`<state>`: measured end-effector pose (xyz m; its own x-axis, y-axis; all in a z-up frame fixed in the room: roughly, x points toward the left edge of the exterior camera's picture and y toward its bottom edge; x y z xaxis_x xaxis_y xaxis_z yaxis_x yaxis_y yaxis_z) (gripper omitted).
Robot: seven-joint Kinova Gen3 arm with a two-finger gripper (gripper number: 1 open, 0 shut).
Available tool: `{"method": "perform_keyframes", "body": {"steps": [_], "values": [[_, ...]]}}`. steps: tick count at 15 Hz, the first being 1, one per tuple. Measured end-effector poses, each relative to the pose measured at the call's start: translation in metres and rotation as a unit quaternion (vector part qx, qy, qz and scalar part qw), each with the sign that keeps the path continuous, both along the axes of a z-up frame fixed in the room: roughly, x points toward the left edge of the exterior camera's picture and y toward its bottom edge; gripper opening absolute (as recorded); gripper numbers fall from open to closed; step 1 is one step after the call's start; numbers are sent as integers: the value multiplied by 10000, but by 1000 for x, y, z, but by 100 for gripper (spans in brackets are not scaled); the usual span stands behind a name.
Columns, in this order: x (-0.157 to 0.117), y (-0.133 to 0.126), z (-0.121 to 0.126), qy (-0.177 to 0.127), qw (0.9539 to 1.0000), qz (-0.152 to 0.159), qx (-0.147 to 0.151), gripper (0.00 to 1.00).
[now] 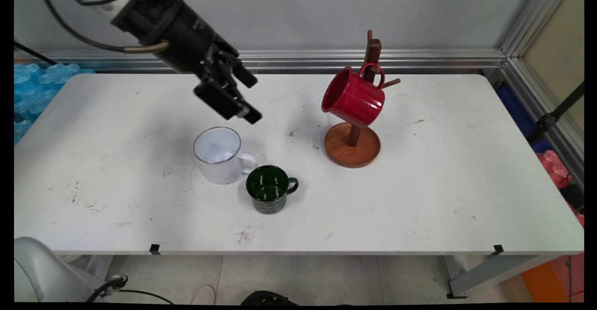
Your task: Pick up the red mug from the rack
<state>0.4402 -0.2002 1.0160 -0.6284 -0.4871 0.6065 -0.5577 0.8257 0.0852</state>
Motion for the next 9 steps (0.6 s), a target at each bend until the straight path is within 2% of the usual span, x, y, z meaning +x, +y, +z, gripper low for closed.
{"method": "perform_keyframes", "body": {"steps": [9], "values": [[35,23,6,-165,9987,-456,-181,100]]}}
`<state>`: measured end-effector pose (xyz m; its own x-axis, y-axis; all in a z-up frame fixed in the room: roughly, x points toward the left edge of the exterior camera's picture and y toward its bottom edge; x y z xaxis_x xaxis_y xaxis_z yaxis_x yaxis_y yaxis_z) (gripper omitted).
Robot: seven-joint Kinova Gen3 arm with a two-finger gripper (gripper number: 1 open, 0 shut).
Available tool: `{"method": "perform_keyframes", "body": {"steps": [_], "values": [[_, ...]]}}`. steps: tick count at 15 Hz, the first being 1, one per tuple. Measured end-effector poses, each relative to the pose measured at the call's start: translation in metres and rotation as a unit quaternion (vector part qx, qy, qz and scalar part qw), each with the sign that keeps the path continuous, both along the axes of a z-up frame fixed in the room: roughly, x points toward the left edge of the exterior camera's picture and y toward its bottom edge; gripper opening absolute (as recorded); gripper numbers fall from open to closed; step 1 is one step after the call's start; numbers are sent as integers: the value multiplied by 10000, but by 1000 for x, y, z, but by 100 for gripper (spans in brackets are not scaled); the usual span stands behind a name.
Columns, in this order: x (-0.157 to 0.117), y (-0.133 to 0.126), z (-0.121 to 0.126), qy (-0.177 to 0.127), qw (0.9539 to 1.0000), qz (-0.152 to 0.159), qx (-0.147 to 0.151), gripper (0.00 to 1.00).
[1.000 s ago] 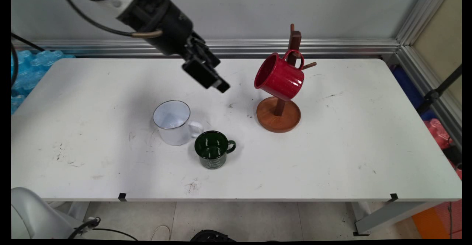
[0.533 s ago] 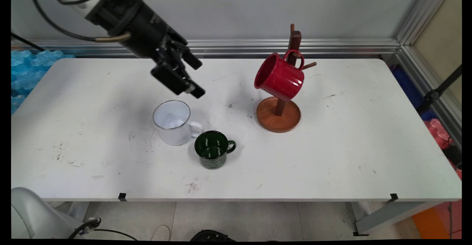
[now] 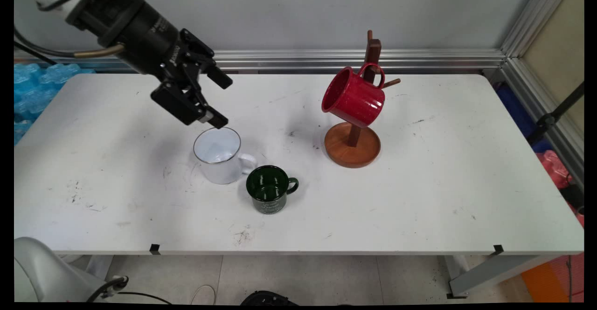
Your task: Pick up the red mug from the rack
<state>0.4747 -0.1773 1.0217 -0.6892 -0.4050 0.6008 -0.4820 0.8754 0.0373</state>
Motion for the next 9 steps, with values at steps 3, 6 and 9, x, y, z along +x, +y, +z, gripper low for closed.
{"method": "perform_keyframes", "body": {"steps": [3,6,9], "values": [[9,5,2,-10,9999,-97,-47,100],[14,9,4,-15,9998,-158,-74,100],[20,11,5,-11,9997,-210,-101,100]]}}
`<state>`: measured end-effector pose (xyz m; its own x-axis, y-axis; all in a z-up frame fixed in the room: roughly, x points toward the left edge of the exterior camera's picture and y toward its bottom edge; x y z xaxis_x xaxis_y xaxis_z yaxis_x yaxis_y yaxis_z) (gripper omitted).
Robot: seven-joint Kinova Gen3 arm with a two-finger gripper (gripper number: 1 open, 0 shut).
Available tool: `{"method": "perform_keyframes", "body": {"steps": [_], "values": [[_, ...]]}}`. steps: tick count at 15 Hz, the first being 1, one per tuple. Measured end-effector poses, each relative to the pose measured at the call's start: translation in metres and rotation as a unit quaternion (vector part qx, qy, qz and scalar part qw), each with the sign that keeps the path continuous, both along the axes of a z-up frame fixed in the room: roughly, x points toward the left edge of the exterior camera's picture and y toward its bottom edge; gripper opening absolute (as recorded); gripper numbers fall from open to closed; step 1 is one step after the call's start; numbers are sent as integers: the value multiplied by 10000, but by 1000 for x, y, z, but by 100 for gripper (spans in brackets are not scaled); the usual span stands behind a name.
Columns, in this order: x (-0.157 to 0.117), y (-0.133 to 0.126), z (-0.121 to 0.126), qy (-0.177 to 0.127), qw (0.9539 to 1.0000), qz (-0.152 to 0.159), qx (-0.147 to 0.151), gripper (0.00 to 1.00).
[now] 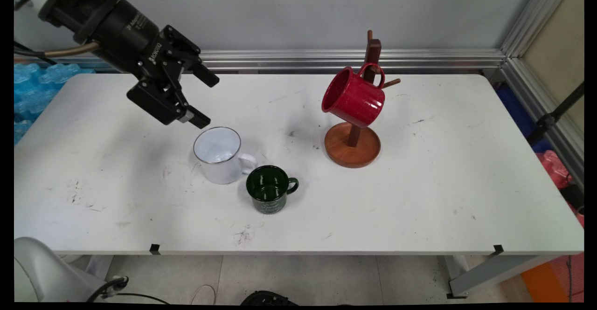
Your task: Pick up the red mug from the rack
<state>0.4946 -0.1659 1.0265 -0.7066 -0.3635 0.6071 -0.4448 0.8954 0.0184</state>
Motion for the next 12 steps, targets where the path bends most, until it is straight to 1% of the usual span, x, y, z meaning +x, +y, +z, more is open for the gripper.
{"method": "perform_keyframes", "body": {"steps": [5,10,12], "values": [[5,1,1,18,10000,-14,-26,100],[0,-6,3,208,9994,275,74,100],[-8,-13,4,336,9984,436,131,100]]}}
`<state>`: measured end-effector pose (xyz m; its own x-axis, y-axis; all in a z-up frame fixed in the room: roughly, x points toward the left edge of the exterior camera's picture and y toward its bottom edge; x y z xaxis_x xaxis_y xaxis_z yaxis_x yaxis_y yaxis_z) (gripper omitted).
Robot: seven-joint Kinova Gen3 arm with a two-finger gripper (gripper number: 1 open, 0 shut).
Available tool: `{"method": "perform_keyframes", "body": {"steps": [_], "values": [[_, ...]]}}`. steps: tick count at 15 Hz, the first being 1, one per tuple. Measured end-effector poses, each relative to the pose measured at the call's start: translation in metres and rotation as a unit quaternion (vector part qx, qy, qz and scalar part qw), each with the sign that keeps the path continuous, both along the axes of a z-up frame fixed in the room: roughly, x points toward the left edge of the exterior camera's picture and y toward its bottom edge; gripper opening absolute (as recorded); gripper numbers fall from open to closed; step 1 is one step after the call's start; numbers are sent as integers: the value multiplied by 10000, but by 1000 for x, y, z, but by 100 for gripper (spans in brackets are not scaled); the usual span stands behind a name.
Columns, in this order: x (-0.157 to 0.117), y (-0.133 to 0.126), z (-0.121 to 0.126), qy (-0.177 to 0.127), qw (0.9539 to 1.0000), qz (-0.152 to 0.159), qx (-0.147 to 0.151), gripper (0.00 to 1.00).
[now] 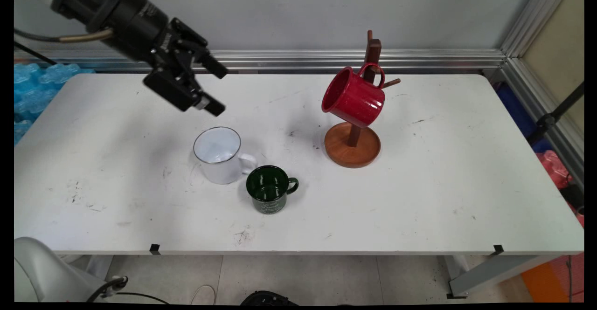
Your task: Pick up the red mug from the rack
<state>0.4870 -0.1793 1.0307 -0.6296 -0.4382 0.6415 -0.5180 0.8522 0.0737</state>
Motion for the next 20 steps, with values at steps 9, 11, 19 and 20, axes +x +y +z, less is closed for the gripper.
{"method": "perform_keyframes", "body": {"steps": [9,11,19,20], "values": [[-48,-42,-7,572,9961,638,209,100],[-62,-53,-13,707,9942,770,262,100],[-112,-88,-48,969,9877,1106,538,100],[-118,-92,-53,989,9870,1134,572,100]]}}
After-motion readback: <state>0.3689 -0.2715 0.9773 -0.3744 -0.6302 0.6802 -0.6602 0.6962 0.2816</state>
